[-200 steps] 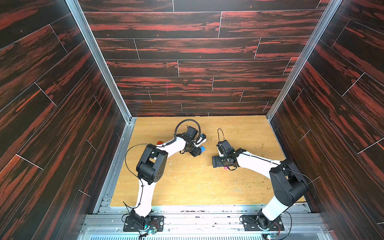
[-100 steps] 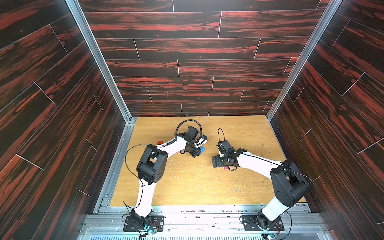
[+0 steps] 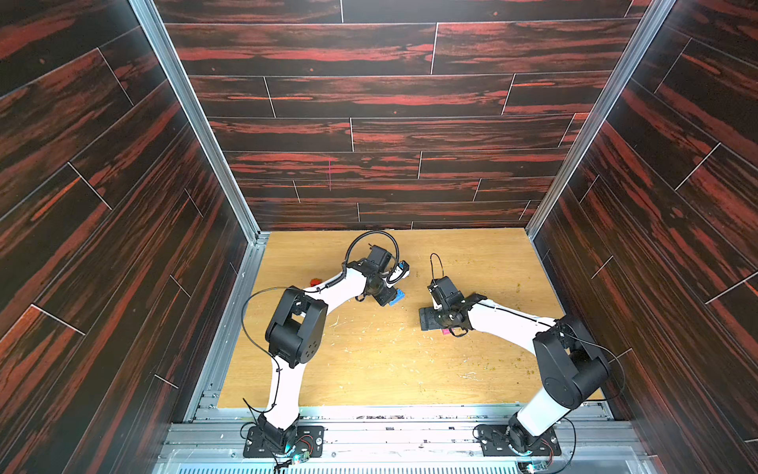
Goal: Assemble the letter v with lego
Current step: Assemble the lego brick with the lego brick.
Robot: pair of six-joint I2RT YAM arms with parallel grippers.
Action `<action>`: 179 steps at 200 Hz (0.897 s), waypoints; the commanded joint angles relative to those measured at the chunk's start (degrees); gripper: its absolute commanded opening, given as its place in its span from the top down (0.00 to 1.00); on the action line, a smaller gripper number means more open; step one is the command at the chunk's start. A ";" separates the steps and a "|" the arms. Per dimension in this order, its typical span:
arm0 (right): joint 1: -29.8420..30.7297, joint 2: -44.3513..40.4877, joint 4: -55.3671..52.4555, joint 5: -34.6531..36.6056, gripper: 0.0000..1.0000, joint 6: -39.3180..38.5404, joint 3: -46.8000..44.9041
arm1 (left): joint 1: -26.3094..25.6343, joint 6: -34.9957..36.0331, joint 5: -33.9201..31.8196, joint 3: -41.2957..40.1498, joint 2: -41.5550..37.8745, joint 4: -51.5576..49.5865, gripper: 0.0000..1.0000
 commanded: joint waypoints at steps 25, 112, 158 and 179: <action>0.27 0.82 -0.30 0.28 0.12 0.68 -0.46 | 0.69 1.23 -0.22 -1.66 -1.90 -0.86 0.72; 0.35 0.78 0.05 0.30 0.12 0.77 -0.87 | 1.13 0.42 0.35 -2.72 0.05 -0.50 0.72; 0.33 0.74 0.21 0.32 0.12 0.76 -0.97 | 1.13 -0.24 1.07 -5.41 -0.29 0.81 0.72; 0.29 0.74 0.27 0.13 0.12 0.76 -1.08 | 1.13 -0.66 1.14 -6.84 -0.31 1.70 0.72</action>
